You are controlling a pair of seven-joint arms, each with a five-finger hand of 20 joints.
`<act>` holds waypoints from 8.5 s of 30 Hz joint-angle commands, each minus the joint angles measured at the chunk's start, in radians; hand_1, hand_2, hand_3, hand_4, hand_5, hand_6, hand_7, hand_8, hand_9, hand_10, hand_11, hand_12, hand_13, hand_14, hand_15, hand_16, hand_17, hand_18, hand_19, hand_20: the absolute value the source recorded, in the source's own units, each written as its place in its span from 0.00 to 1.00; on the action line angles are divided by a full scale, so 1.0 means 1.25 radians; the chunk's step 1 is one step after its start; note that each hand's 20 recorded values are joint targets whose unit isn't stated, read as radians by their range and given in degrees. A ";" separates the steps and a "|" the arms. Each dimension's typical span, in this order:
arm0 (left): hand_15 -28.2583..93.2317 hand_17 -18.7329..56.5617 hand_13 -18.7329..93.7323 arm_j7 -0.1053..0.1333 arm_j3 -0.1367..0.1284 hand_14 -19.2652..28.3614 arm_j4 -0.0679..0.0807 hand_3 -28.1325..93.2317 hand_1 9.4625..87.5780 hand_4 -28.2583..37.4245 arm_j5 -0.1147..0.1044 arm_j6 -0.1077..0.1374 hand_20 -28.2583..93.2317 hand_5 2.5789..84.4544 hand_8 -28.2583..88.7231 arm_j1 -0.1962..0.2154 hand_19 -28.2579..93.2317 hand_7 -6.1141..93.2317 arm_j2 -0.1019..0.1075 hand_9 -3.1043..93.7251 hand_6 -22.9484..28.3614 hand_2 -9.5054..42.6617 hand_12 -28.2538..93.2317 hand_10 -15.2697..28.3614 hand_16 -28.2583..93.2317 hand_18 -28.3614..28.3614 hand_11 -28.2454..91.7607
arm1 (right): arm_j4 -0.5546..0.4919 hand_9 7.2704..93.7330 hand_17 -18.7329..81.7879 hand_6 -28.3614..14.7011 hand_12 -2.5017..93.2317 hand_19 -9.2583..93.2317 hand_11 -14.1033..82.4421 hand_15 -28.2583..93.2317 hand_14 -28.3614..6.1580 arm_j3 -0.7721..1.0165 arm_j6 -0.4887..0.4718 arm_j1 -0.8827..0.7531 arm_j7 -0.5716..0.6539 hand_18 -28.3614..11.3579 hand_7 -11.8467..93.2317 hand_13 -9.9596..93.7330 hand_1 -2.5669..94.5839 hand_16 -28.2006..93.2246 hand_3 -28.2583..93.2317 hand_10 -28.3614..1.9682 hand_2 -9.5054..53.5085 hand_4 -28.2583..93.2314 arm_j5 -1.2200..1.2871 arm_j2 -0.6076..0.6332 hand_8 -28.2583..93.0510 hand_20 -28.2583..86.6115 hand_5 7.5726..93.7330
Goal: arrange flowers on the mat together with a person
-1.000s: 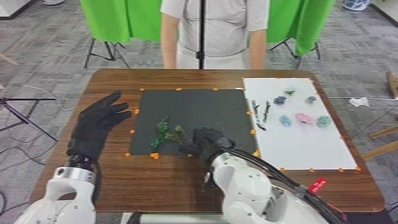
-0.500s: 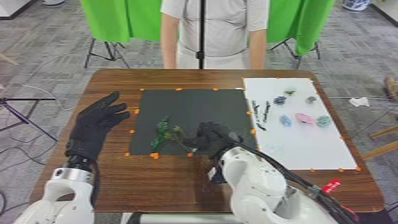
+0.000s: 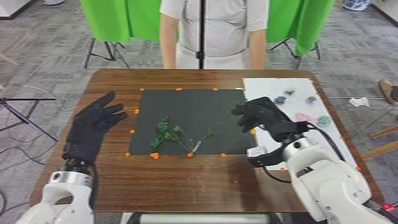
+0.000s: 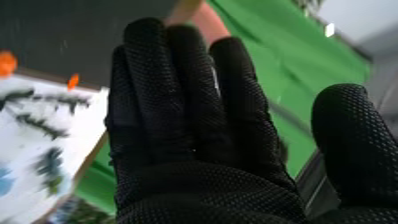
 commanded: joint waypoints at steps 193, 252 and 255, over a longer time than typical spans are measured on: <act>0.67 0.16 0.43 -0.009 0.090 0.98 0.065 0.88 0.21 0.04 0.033 -0.048 0.42 0.42 0.17 -0.200 0.66 0.18 -0.021 0.42 0.56 0.30 0.31 0.77 0.16 0.96 0.44 | 0.527 0.89 0.46 0.77 0.39 0.84 0.57 0.76 0.69 -0.870 0.105 0.710 0.034 0.27 0.37 0.86 0.62 0.43 0.76 0.73 0.00 0.00 -0.715 -0.226 0.23 0.45 0.84; 0.67 0.16 0.43 0.078 -0.007 0.98 0.012 0.88 0.20 0.03 -0.012 0.026 0.42 0.42 0.16 0.026 0.66 0.17 -0.001 0.42 0.55 0.30 0.31 0.76 0.16 0.96 0.44 | 0.163 0.46 0.25 0.75 0.16 0.59 0.25 0.48 0.32 0.128 -0.053 0.001 -0.225 0.15 0.26 0.48 0.26 0.34 0.86 0.49 0.23 0.01 0.547 0.020 0.12 0.39 0.43; 0.67 0.16 0.42 0.083 -0.001 0.98 0.013 0.88 0.20 0.03 -0.019 0.031 0.42 0.42 0.17 0.029 0.66 0.17 0.004 0.42 0.54 0.30 0.31 0.76 0.16 0.96 0.43 | 0.170 0.43 0.23 0.77 0.16 0.55 0.21 0.43 0.32 0.132 -0.039 -0.047 -0.276 0.15 0.25 0.45 0.24 0.34 0.86 0.52 0.24 0.00 0.542 0.030 0.13 0.38 0.39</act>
